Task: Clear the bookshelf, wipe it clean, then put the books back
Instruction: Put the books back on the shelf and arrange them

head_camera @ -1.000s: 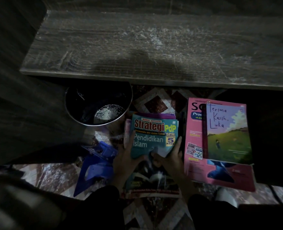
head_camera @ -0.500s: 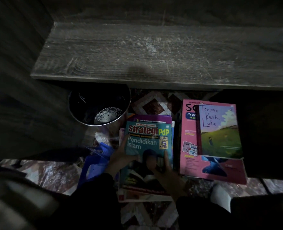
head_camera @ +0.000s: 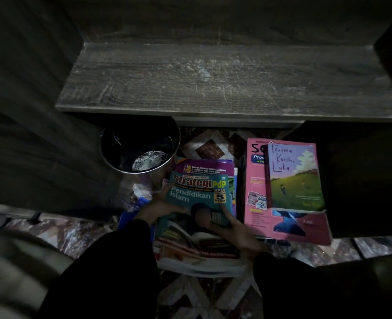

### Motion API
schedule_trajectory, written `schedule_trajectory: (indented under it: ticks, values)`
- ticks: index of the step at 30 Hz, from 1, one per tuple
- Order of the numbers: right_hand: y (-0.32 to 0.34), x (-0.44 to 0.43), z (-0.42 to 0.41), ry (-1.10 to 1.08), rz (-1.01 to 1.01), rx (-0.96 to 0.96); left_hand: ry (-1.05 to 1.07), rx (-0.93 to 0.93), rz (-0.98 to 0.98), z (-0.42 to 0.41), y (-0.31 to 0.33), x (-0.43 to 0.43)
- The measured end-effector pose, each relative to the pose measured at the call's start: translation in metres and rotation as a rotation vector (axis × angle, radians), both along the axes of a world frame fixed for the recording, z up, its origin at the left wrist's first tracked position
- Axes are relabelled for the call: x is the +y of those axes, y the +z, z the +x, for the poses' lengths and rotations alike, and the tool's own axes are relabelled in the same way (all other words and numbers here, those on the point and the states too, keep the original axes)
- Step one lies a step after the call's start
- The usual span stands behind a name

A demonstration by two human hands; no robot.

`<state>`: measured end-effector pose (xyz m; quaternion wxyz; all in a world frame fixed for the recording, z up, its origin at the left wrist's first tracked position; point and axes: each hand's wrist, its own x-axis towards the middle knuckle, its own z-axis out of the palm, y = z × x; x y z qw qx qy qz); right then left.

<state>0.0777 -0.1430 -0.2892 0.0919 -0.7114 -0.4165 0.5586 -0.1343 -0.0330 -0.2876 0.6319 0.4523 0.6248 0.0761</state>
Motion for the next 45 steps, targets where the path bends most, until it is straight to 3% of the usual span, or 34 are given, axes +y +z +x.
schedule_trajectory:
  ticks: [3, 7, 12, 17, 23, 25, 28, 33, 40, 45]
  values:
    - [0.023, 0.019, 0.014, 0.030, -0.015, 0.127, -0.004, 0.004, -0.009, 0.004, 0.019, 0.006]
    - [0.079, 0.043, 0.026, 0.157, -0.055, 0.022, -0.109, 0.055, 0.020, 0.008, 0.043, 0.010]
    - [0.181, 0.041, 0.038, 0.317, 0.007, -0.159, -0.177, -0.020, -0.011, 0.023, 0.111, -0.003]
    - [0.263, 0.022, 0.037, 0.296, 0.117, -0.007, -0.160, -0.085, 0.201, 0.013, 0.168, -0.015]
    - [0.319, 0.036, 0.025, 0.282, 0.404, -0.238, 0.048, -0.191, 0.555, 0.000, 0.264, -0.009]
    - [0.325, 0.054, 0.020, 0.247, 0.543, -0.236, 0.119, -0.164, 0.706, -0.006, 0.286, 0.006]
    - [0.316, 0.090, 0.012, 0.192, 0.760, -0.264, 0.156, 0.104, 1.030, -0.013, 0.309, 0.026]
    - [0.281, 0.158, 0.000, 0.088, 1.027, -0.124, 0.212, 0.311, 1.363, -0.005, 0.301, 0.068]
    - [0.243, 0.241, -0.006, -0.096, 1.233, -0.134, 0.246, 0.322, 1.792, 0.004, 0.274, 0.142]
    - [0.220, 0.265, -0.010, -0.135, 1.248, -0.209, 0.194, 0.295, 1.834, 0.006, 0.251, 0.173]
